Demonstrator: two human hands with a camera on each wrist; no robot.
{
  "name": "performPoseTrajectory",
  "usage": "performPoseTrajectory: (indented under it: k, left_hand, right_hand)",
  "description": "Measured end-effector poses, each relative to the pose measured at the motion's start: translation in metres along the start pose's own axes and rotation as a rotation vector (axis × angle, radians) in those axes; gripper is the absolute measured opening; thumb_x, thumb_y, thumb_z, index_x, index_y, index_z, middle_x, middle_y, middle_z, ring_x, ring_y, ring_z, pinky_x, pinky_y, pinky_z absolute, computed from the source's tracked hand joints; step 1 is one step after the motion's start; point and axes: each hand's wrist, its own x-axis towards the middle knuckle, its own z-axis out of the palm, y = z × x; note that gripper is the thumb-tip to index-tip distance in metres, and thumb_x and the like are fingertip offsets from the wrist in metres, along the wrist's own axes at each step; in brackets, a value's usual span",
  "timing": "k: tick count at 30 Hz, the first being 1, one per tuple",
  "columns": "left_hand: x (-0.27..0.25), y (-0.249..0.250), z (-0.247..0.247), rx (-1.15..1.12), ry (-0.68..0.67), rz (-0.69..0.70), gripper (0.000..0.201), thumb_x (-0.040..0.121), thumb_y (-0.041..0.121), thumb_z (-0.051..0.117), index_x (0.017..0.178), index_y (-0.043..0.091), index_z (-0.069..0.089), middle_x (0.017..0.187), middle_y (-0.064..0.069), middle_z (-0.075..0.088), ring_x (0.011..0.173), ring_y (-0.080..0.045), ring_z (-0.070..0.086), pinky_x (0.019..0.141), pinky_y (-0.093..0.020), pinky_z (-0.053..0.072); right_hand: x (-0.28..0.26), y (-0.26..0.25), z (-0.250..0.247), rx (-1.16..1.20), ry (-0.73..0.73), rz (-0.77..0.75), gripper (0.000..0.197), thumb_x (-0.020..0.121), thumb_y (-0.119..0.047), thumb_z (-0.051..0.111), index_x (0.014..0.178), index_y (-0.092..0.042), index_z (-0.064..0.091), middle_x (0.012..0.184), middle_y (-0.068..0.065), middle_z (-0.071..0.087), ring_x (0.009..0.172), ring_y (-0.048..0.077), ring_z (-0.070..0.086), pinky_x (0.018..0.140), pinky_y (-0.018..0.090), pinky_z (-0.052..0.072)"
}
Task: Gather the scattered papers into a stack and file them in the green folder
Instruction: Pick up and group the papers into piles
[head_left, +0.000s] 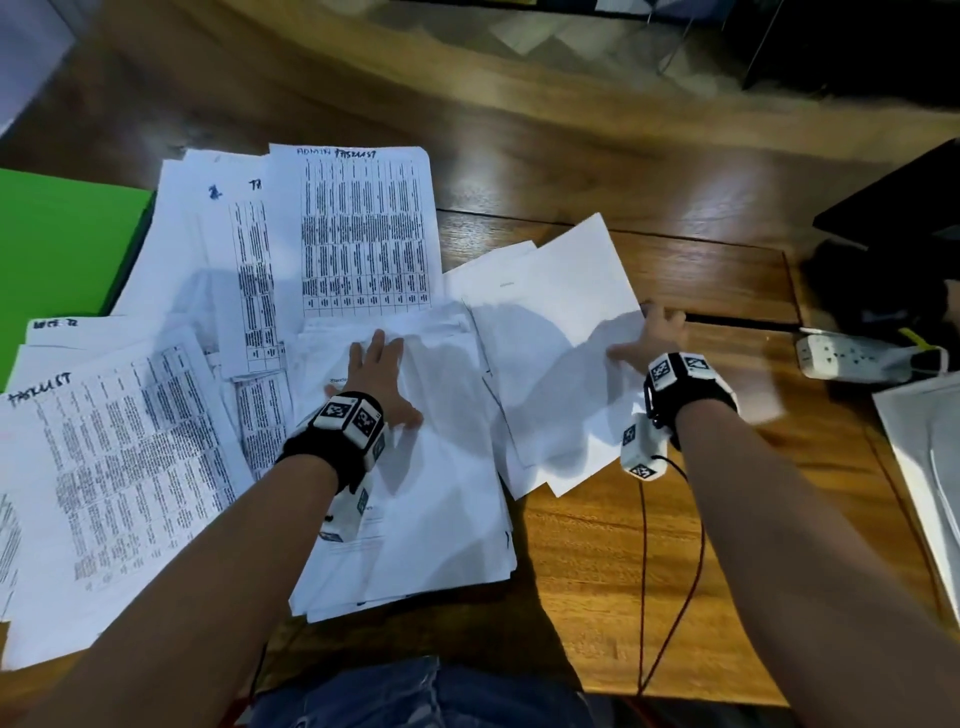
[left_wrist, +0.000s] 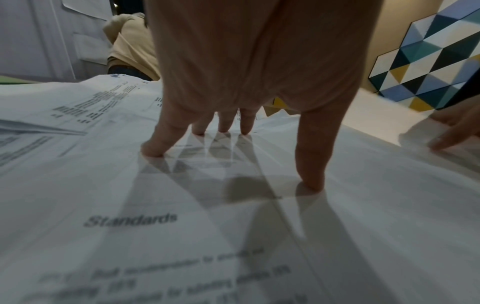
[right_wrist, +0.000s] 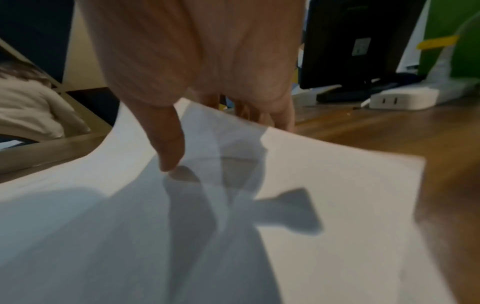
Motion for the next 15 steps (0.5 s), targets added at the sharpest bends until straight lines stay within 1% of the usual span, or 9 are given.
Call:
performPoseTrajectory:
  k: [1, 3, 5, 8, 10, 11, 13, 14, 15]
  left_hand:
    - [0.0, -0.001, 0.0, -0.007, 0.001, -0.001, 0.111, 0.069, 0.025, 0.079, 0.151, 0.028, 0.004, 0.159, 0.009, -0.011, 0.148, -0.021, -0.012, 0.11, -0.068, 0.014]
    - [0.0, -0.002, 0.0, -0.015, 0.006, -0.008, 0.11, 0.069, 0.022, 0.079, 0.151, 0.029, 0.005, 0.159, 0.01, -0.011, 0.148, -0.021, -0.012, 0.111, -0.066, 0.013]
    - [0.0, -0.003, 0.001, -0.009, 0.022, -0.026, 0.11, 0.07, 0.024, 0.079, 0.151, 0.028, 0.006, 0.159, 0.009, -0.011, 0.148, -0.023, -0.012, 0.112, -0.064, 0.013]
    - [-0.002, -0.006, 0.004, 0.003, 0.053, -0.049, 0.109, 0.071, 0.029, 0.079, 0.151, 0.024, 0.005, 0.16, 0.006, -0.011, 0.148, -0.026, -0.011, 0.113, -0.061, 0.014]
    - [-0.002, -0.007, 0.004, 0.012, 0.06, -0.053, 0.109, 0.071, 0.031, 0.078, 0.152, 0.023, 0.004, 0.16, 0.005, -0.011, 0.148, -0.027, -0.01, 0.113, -0.06, 0.015]
    - [-0.002, -0.007, 0.004, 0.014, 0.06, -0.052, 0.11, 0.071, 0.032, 0.078, 0.152, 0.023, 0.004, 0.16, 0.005, -0.011, 0.148, -0.028, -0.01, 0.113, -0.059, 0.015]
    - [-0.002, -0.007, 0.005, 0.02, 0.059, -0.05, 0.11, 0.071, 0.033, 0.078, 0.152, 0.023, 0.003, 0.16, 0.005, -0.012, 0.148, -0.028, -0.01, 0.113, -0.059, 0.016]
    - [-0.002, -0.007, 0.005, 0.024, 0.058, -0.05, 0.11, 0.072, 0.034, 0.078, 0.152, 0.023, 0.003, 0.16, 0.005, -0.012, 0.148, -0.028, -0.01, 0.113, -0.059, 0.016]
    - [-0.002, -0.007, 0.005, 0.027, 0.056, -0.05, 0.11, 0.072, 0.034, 0.078, 0.152, 0.022, 0.003, 0.16, 0.005, -0.012, 0.148, -0.028, -0.01, 0.113, -0.059, 0.016]
  right_hand:
    - [0.0, -0.001, 0.003, 0.051, 0.024, 0.011, 0.083, 0.073, -0.03, 0.077, 0.139, -0.012, 0.031, 0.143, 0.018, 0.027, 0.134, 0.037, 0.028, 0.106, 0.05, 0.034]
    - [-0.001, -0.004, 0.007, 0.084, 0.027, 0.049, 0.095, 0.07, -0.037, 0.079, 0.142, -0.012, 0.024, 0.147, 0.018, 0.024, 0.136, 0.039, 0.027, 0.107, 0.053, 0.033]
    - [-0.001, -0.009, 0.008, 0.157, -0.035, 0.074, 0.1, 0.07, -0.038, 0.08, 0.145, -0.012, 0.019, 0.15, 0.018, 0.021, 0.135, 0.041, 0.032, 0.104, 0.053, 0.037]
    - [0.0, -0.014, 0.009, 0.167, -0.116, 0.07, 0.096, 0.067, -0.037, 0.082, 0.139, -0.006, 0.027, 0.143, 0.018, 0.039, 0.127, 0.039, 0.045, 0.095, 0.048, 0.044]
    - [-0.002, -0.02, 0.009, 0.134, -0.136, 0.048, 0.095, 0.064, -0.042, 0.083, 0.137, -0.007, 0.032, 0.141, 0.016, 0.044, 0.126, 0.037, 0.046, 0.095, 0.045, 0.045]
    - [-0.004, -0.023, 0.01, 0.097, -0.146, 0.036, 0.095, 0.064, -0.046, 0.081, 0.137, -0.009, 0.035, 0.142, 0.016, 0.043, 0.128, 0.037, 0.044, 0.097, 0.045, 0.043]
    - [-0.006, -0.027, 0.013, -0.062, -0.139, -0.007, 0.088, 0.069, -0.054, 0.073, 0.138, -0.011, 0.038, 0.147, 0.017, 0.034, 0.136, 0.036, 0.03, 0.105, 0.046, 0.034]
    - [-0.009, -0.029, 0.015, -0.122, -0.125, -0.036, 0.084, 0.072, -0.054, 0.071, 0.137, -0.011, 0.039, 0.148, 0.016, 0.03, 0.138, 0.037, 0.024, 0.108, 0.046, 0.03]
    - [-0.012, -0.032, 0.016, -0.13, -0.117, -0.059, 0.081, 0.074, -0.051, 0.071, 0.137, -0.01, 0.039, 0.148, 0.016, 0.026, 0.138, 0.038, 0.022, 0.108, 0.047, 0.03]
